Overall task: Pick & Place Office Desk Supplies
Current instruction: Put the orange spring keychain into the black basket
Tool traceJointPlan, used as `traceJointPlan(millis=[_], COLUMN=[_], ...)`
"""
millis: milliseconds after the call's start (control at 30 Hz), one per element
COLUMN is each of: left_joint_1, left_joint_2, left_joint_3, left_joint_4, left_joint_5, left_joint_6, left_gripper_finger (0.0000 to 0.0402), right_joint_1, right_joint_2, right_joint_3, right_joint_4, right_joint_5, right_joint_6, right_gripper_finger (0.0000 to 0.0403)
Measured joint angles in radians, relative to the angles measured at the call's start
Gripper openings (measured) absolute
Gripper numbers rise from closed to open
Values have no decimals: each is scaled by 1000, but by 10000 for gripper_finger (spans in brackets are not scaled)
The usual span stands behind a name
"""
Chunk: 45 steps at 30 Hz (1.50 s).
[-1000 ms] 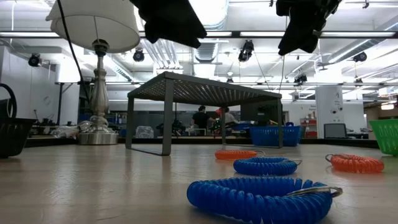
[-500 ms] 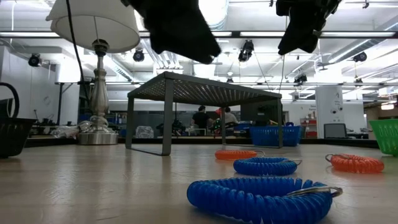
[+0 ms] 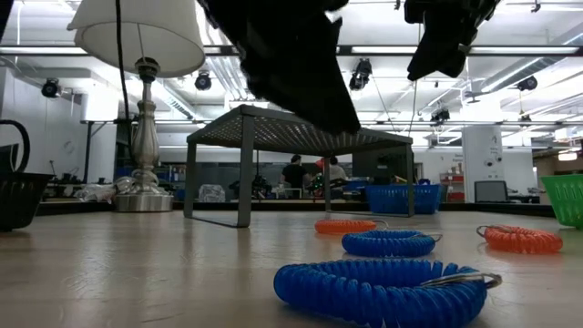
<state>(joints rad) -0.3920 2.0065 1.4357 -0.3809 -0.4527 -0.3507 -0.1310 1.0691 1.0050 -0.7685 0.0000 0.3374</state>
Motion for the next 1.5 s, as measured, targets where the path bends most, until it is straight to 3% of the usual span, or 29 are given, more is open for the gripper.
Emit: traceJointPlan(millis=[133, 800, 1233, 1500], left_joint_1=[2, 37, 69, 77], left_joint_2=[31, 113, 119, 124], left_joint_3=[0, -4, -126, -135], left_joint_4=[13, 35, 200, 216], left_joint_5=[13, -8, 38, 41], left_joint_6=[-51, -13, -13, -13], left_gripper_finger=[188, 188, 188, 188], right_joint_1=[0, 0, 0, -1], right_joint_2=[0, 0, 0, 0], right_joint_3=[0, 0, 0, 0], right_joint_4=[0, 0, 0, 0], right_joint_5=[0, 0, 0, 0], right_joint_6=[0, 0, 0, 0], right_gripper_finger=[84, 84, 84, 84])
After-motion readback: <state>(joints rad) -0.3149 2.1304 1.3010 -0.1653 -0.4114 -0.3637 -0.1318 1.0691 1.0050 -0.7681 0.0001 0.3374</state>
